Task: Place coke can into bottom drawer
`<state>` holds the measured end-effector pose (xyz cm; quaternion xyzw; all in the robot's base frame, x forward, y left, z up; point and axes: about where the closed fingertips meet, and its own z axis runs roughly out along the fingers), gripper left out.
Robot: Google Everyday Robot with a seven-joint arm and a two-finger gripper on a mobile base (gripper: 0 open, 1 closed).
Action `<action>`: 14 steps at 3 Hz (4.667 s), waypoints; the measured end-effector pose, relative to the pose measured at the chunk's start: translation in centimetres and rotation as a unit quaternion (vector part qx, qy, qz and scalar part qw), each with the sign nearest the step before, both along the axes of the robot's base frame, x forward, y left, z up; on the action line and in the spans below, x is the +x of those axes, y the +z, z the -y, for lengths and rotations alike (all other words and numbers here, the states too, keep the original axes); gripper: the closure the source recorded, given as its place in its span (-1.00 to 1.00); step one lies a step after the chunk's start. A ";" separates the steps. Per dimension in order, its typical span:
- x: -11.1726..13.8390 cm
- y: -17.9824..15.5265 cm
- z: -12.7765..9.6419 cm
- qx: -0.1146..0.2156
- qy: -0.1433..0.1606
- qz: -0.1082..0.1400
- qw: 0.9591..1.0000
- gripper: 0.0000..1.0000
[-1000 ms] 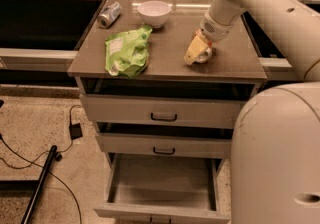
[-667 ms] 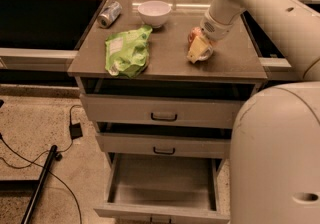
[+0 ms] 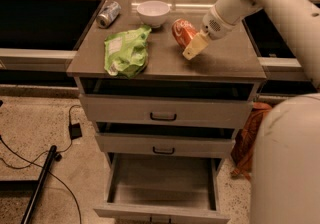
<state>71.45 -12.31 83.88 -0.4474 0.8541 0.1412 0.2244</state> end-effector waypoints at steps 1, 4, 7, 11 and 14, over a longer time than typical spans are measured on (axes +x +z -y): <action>-3.4 1.8 3.0 0.019 0.061 0.042 0.997 1.00; -15.2 1.8 7.8 -0.197 0.265 0.125 0.936 1.00; -13.7 -12.5 9.0 -0.191 0.363 0.167 0.897 1.00; -17.0 -34.2 12.9 -0.230 0.445 0.155 0.851 1.00; -16.1 -42.6 12.1 -0.139 0.416 0.195 0.877 1.00</action>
Offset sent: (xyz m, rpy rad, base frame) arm -0.1700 -0.1119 -0.0038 -0.4256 -0.1790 0.5840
